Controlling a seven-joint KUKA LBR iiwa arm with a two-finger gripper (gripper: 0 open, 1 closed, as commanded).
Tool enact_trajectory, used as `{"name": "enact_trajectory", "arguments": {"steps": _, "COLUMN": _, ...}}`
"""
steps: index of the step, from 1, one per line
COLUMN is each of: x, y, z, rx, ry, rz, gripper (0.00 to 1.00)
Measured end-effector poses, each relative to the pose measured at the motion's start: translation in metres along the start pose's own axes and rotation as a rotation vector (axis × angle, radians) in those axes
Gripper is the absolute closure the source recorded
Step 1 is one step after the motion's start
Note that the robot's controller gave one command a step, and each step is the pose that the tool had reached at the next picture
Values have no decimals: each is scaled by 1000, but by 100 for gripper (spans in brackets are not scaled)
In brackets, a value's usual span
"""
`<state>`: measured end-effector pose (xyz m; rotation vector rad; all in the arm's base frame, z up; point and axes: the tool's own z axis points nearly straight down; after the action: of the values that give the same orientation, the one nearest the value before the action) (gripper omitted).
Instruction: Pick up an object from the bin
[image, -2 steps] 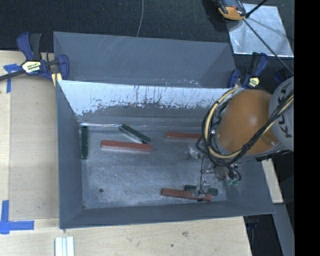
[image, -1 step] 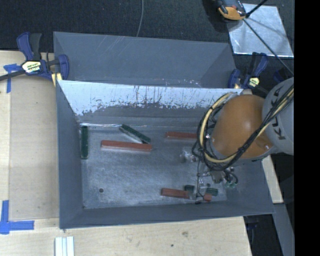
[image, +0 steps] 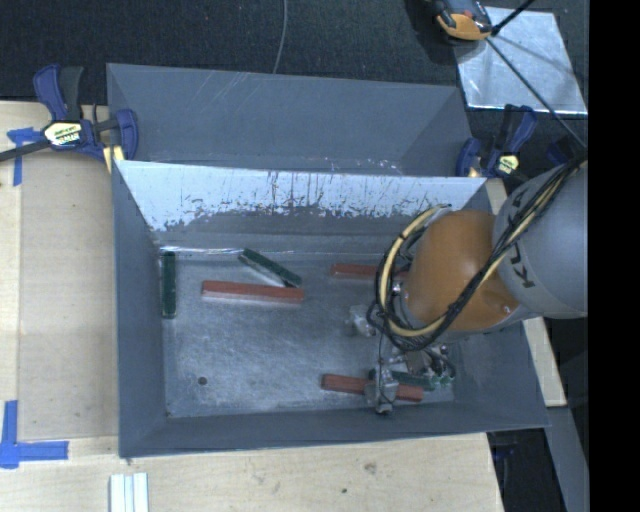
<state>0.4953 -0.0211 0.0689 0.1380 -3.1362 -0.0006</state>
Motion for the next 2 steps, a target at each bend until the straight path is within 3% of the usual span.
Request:
{"name": "enact_trajectory", "arguments": {"steps": 1, "x": 8, "y": 35, "z": -3, "rx": 2, "ry": -3, "rz": -373, "gripper": 100}}
{"name": "enact_trajectory", "arguments": {"steps": 2, "x": 8, "y": 35, "z": -3, "rx": 2, "ry": -3, "rz": -373, "gripper": 100}}
